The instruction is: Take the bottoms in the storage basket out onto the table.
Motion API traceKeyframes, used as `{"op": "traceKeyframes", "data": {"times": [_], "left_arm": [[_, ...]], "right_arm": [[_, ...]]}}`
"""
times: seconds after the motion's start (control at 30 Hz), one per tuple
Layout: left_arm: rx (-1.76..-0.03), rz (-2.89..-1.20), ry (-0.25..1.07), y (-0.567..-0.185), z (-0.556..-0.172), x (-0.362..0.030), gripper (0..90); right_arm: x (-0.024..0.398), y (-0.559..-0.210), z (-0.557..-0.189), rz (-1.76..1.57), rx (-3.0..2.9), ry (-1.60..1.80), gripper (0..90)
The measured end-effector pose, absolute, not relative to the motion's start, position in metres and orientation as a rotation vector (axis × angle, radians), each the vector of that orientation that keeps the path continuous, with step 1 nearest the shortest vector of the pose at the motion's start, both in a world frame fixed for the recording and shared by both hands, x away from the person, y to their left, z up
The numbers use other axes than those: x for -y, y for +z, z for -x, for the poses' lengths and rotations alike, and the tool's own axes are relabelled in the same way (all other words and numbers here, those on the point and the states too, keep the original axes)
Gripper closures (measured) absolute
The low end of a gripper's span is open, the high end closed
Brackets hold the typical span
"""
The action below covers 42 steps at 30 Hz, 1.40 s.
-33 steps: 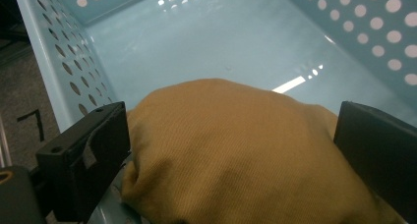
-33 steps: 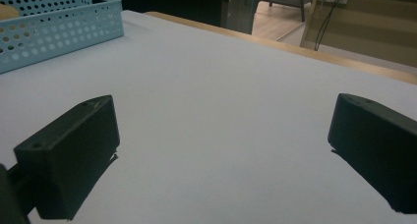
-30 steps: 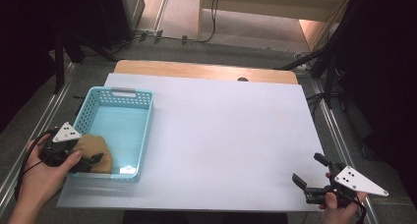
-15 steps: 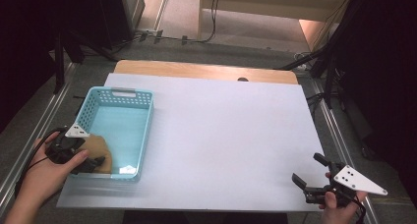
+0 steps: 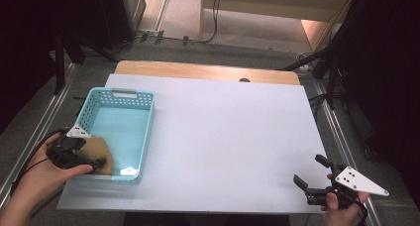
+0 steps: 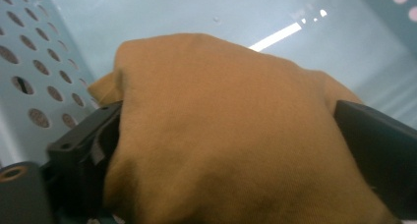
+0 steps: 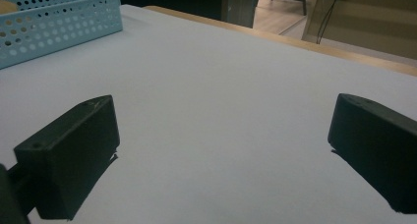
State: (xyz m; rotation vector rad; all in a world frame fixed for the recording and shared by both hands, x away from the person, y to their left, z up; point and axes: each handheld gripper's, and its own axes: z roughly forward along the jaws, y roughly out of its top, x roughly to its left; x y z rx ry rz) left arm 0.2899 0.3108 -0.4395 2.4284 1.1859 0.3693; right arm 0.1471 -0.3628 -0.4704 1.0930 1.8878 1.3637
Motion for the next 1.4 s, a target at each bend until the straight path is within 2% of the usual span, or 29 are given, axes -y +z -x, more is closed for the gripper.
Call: {"op": "traceKeyframes", "data": {"times": [0.17, 0.2, 0.23, 0.53, 0.7, 0.9, 1.07, 1.3, 1.4], "left_arm": [[-1.19, -2.463, 0.4, -0.439, -0.292, -0.307, 16.7], [-1.186, -2.457, 0.379, -0.44, -0.292, -0.306, 23.1], [-1.183, -2.46, 0.343, -0.442, -0.293, -0.305, 23.1], [-1.206, -2.452, 0.311, -0.445, -0.294, -0.303, 31.3], [-1.236, -2.447, 0.302, -0.446, -0.297, -0.303, 29.7], [-1.218, -2.565, 0.347, -0.45, -0.298, -0.293, 18.7], [-1.236, -2.604, 0.34, -0.452, -0.301, -0.289, 16.7], [-1.245, -2.597, 0.332, -0.452, -0.3, -0.289, 29.3], [-1.221, -2.596, 0.353, -0.451, -0.296, -0.286, 37.4]], "right_arm": [[0.362, -0.471, -0.148, -1.099, -1.894, 1.362, 0.0], [0.362, -0.471, -0.148, -1.1, -1.896, 1.362, 0.0], [0.362, -0.471, -0.148, -1.1, -1.896, 1.362, 0.0], [0.362, -0.472, -0.149, -1.104, -1.901, 1.359, 0.0], [0.361, -0.473, -0.149, -1.104, -1.906, 1.355, 0.0], [0.36, -0.473, -0.149, -1.104, -1.909, 1.356, 0.0], [0.36, -0.474, -0.15, -1.107, -1.915, 1.351, 0.0], [0.361, -0.474, -0.15, -1.117, -1.919, 1.346, 0.0], [0.362, -0.474, -0.15, -1.115, -1.914, 1.343, 0.0]]}}
